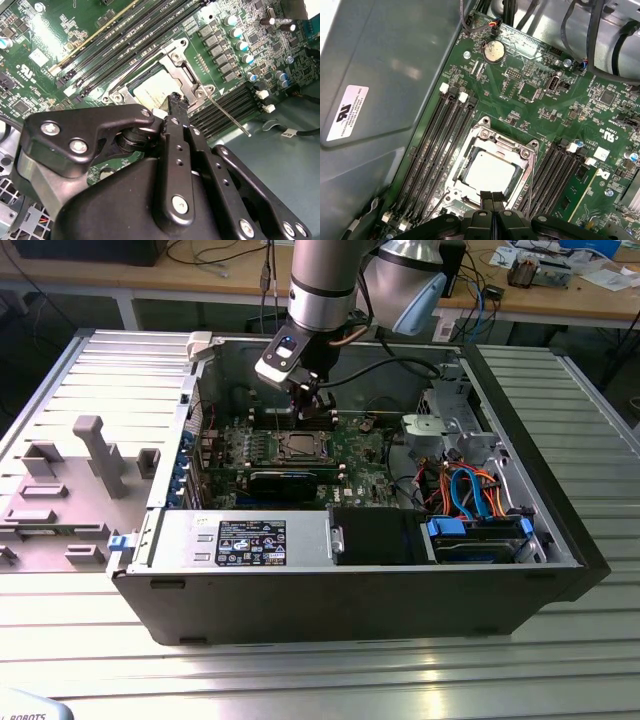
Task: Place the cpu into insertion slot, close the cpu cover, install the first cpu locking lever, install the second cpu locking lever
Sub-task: 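Install the first cpu locking lever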
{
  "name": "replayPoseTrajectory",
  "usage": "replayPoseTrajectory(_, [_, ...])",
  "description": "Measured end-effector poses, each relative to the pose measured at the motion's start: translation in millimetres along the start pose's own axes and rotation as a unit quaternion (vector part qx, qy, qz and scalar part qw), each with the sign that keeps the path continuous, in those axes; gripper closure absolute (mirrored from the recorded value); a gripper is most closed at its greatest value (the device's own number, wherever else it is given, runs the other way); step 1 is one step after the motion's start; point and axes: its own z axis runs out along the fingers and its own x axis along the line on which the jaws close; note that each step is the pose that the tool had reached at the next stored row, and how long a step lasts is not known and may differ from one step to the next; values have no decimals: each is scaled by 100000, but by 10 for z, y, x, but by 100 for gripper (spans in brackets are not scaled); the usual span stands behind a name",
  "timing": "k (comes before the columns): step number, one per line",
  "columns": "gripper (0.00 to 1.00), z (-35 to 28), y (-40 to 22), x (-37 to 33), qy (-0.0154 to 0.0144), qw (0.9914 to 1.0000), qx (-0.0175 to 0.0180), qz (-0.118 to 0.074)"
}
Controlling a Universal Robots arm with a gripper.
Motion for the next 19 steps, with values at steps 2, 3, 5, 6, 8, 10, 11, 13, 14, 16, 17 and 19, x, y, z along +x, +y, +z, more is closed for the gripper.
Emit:
replayPoseTrajectory(2, [89, 0, 0, 0, -13, 100000, 11, -179])
replayPoseTrajectory(3, [89, 0, 0, 0, -17, 100000, 12, -239])
replayPoseTrajectory(5, [89, 0, 0, 0, -27, 99999, 18, -363])
replayPoseTrajectory(6, [89, 0, 0, 0, -38, 99999, 23, -491])
replayPoseTrajectory(8, [89, 0, 0, 0, -48, 99998, 27, -617])
replayPoseTrajectory(10, [89, 0, 0, 0, -65, 99996, 37, -873])
replayPoseTrajectory(11, [89, 0, 0, 0, -75, 99995, 43, -962])
replayPoseTrajectory(13, [89, 0, 0, 0, -90, 99993, 51, -1143])
replayPoseTrajectory(14, [89, 0, 0, 0, -95, 99992, 56, -1223])
replayPoseTrajectory(16, [89, 0, 0, 0, -103, 99991, 60, -1329])
replayPoseTrajectory(17, [89, 0, 0, 0, -106, 99990, 63, -1382])
replayPoseTrajectory(19, [89, 0, 0, 0, -116, 99988, 69, -1520])
